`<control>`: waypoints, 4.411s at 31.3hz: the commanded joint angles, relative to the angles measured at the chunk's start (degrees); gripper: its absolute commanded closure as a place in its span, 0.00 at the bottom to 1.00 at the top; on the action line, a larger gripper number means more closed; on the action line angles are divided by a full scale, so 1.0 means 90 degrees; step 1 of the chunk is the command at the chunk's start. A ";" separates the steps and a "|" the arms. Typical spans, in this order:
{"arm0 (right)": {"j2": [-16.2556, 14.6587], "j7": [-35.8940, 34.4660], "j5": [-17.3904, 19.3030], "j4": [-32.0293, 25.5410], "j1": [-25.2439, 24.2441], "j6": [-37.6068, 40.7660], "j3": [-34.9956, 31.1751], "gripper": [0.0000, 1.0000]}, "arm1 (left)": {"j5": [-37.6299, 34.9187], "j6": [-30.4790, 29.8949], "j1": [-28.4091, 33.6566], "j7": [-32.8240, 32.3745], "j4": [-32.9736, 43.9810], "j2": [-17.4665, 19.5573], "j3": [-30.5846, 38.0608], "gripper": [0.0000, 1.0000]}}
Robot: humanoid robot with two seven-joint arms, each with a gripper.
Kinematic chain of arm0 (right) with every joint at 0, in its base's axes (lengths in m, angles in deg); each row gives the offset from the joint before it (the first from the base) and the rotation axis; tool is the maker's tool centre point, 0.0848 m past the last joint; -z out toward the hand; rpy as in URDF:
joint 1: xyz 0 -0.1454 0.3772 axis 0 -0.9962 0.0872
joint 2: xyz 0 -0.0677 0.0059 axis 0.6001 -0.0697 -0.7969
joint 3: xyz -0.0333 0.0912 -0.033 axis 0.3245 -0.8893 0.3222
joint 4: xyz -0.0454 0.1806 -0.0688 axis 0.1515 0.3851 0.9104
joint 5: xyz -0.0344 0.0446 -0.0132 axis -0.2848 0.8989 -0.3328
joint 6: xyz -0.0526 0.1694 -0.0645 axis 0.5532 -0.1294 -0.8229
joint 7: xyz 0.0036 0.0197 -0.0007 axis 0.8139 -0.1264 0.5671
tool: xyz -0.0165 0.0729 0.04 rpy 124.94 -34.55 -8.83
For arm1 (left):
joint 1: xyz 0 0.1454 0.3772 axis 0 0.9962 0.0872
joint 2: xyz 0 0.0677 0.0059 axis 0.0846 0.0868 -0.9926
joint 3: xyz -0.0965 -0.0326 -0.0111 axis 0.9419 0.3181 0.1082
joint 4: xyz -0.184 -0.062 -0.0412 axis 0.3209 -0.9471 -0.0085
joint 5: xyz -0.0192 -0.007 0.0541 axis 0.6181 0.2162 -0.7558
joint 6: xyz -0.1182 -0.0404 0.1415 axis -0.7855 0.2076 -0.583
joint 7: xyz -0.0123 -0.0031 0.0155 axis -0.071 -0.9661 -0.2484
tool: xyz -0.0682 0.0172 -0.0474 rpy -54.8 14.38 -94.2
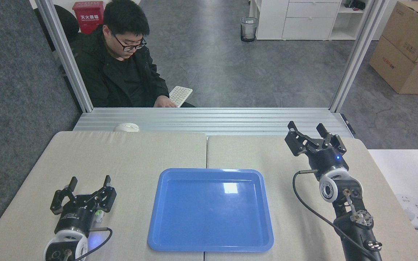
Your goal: Pick up switch part and place in tray
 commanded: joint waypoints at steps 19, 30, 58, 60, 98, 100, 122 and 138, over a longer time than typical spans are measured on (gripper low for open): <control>-0.0005 -0.0002 0.0008 0.0000 0.0000 -0.0005 -0.0003 0.00 | -0.0032 0.0028 0.0316 0.0694 -0.1847 -0.0094 -0.0547 0.00; -0.0005 -0.0002 0.0008 0.0000 0.0000 -0.0005 -0.0003 0.00 | -0.0207 -0.0001 0.0325 0.0791 -0.1789 -0.0065 -0.0547 0.43; -0.0015 -0.0002 0.0008 0.0000 0.0000 -0.0005 -0.0003 0.00 | -0.0871 -0.1984 -0.0397 -0.0301 0.1495 -0.0777 -0.1540 1.00; -0.0015 -0.0002 0.0008 0.0000 0.0000 -0.0005 -0.0003 0.00 | -0.1182 -0.1984 -0.0533 -0.0642 0.1027 -0.0797 -0.2019 1.00; -0.0005 -0.0002 0.0008 0.0000 0.0000 -0.0005 -0.0003 0.00 | -0.1430 -0.0744 -0.1470 -0.0811 0.0332 -0.1159 0.0818 0.01; -0.0005 -0.0002 0.0008 0.0000 0.0000 -0.0005 -0.0003 0.00 | -0.1078 -0.0754 -0.1627 -0.0781 0.0117 -0.0955 0.1112 0.01; -0.0005 -0.0002 0.0008 0.0000 0.0000 0.0005 -0.0003 0.00 | -0.0862 -0.0695 -0.1442 -0.0781 -0.0099 -0.0475 0.1114 0.01; -0.0005 -0.0002 0.0008 0.0000 0.0000 -0.0005 -0.0003 0.00 | -0.0862 -0.0646 -0.1286 -0.0595 0.0428 -0.0670 0.1123 0.01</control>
